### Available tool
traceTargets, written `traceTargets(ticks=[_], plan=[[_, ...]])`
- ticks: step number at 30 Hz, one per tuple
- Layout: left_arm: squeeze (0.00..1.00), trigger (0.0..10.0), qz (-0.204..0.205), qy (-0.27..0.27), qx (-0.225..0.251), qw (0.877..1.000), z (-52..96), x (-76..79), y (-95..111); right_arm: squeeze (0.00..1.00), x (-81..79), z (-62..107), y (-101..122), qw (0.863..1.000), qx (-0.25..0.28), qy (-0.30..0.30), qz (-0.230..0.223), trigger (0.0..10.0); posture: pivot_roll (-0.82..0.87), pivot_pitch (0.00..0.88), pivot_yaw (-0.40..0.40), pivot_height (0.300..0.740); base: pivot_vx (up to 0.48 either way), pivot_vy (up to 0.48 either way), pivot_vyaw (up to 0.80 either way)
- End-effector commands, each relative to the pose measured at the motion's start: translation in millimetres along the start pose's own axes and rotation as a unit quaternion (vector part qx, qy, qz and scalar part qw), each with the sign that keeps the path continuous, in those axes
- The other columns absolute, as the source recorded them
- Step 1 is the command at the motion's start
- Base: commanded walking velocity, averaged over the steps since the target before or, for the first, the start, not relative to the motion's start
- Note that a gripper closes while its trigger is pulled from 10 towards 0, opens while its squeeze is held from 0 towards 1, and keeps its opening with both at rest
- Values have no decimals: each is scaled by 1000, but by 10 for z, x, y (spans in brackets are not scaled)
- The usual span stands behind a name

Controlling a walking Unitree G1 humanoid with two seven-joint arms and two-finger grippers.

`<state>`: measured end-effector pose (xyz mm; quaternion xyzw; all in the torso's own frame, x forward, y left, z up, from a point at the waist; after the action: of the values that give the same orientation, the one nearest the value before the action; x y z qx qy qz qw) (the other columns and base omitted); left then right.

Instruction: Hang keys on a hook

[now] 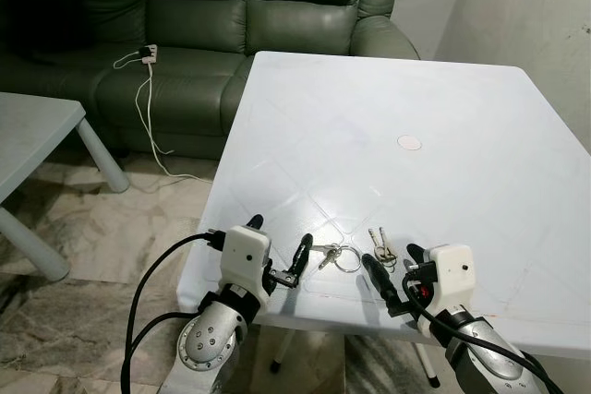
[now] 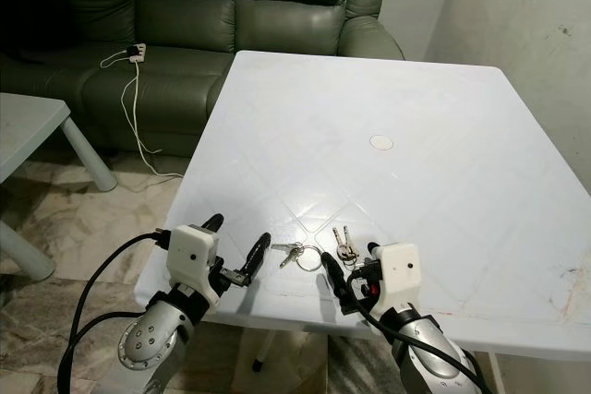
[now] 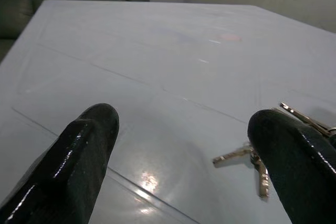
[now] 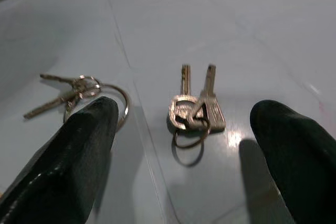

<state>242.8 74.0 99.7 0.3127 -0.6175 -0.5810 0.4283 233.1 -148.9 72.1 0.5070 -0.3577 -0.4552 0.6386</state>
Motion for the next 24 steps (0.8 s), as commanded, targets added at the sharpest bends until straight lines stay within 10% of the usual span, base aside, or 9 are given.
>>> traceTargets(ticks=[1, 24], plan=[[0, 10000, -7, -7, -1, 1000, 14, 28, 17, 0, 33, 15, 47, 1000, 3, -11, -1, 10000, -22, 60, -71, 740, 0, 0, 0], [0, 10000, 6, -50, -22, 998, 47, 235, -55, 0, 27, 23, 57, 1000, -11, -20, 3, 10000, -24, 65, -75, 740, 0, 0, 0]])
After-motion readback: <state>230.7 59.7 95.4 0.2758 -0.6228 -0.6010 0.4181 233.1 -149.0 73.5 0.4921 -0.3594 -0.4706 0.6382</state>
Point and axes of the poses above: a point about 5 cm out from each wrist's last joint towards the gripper, its own z axis pointing back from the gripper into the wrist, its own y axis along the axis of the wrist's last joint, x = y × z, the point moved 2 cm from there along -z, pointing out of the wrist towards the gripper, and after that the axes turned 8 degrees about z, right-handed, at the moved point
